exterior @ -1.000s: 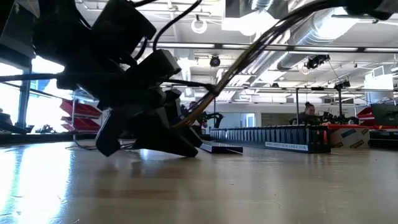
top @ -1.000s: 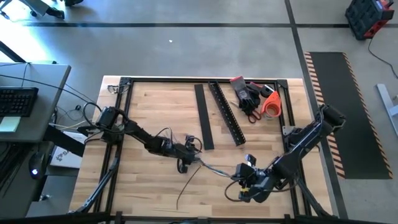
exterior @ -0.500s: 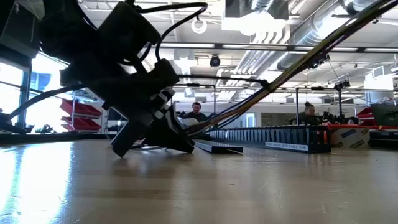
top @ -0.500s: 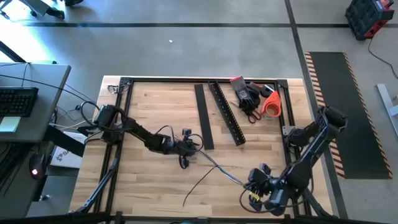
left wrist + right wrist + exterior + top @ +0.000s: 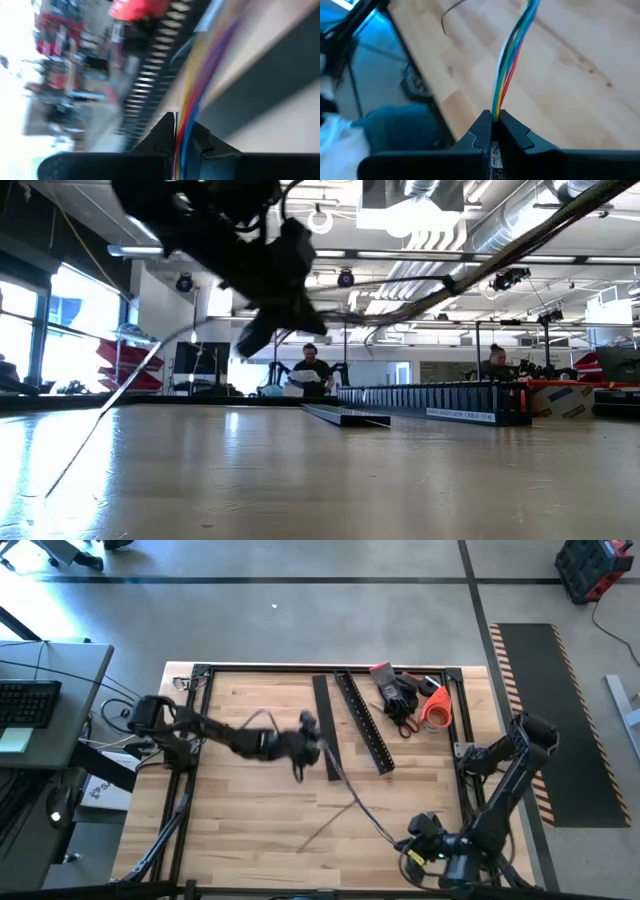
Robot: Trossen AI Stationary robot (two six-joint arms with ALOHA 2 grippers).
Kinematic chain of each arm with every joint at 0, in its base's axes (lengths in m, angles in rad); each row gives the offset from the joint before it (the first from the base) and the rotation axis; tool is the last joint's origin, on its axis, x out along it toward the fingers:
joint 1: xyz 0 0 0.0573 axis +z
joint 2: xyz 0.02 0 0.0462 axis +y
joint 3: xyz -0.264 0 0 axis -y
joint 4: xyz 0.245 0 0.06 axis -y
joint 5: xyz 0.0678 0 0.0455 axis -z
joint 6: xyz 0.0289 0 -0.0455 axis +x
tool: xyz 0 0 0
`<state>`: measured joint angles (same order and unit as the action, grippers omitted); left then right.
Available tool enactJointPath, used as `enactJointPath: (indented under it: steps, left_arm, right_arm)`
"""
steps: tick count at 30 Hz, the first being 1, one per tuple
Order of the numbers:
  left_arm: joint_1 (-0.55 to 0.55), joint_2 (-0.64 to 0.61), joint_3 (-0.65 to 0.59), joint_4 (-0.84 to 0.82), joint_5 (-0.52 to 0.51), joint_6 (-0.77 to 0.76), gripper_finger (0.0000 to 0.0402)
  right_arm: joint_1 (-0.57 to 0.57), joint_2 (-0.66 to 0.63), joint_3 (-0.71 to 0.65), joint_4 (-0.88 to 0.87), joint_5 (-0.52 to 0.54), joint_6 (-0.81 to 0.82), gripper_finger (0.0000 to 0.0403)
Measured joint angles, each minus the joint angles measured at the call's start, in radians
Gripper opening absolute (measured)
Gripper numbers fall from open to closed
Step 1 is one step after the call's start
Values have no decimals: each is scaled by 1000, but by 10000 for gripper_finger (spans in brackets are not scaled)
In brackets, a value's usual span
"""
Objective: Ziptie cables
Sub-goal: Put the zip-tied cables into the cable duct
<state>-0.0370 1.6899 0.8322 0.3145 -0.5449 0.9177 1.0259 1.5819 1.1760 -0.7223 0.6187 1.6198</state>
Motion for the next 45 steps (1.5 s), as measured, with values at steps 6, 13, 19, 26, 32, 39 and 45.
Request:
enactJointPath:
  steps: [6,13,19,26,32,39,45]
  left_arm:
    - [246,8,147,21,208,213,0]
    - [471,145,331,33,378,220,0]
    - [566,336,543,-16,429,255,0]
    - [643,534,760,-89,429,340,0]
    - [692,643,864,-110,433,416,0]
    - [726,736,938,-79,418,496,0]
    - [748,751,956,-75,436,435,0]
  right_arm:
    - [-71,47,-33,-10,19,24,0]
    - [-253,60,-84,-102,40,2,0]
    - [-426,54,-94,-252,-2,-114,0]
    - [-594,38,-93,-320,-81,-266,0]
    - [-682,41,-105,-264,-142,-387,0]
    - [-713,42,-127,-262,-179,-395,0]
    - [-726,42,-127,-262,-175,-417,0]
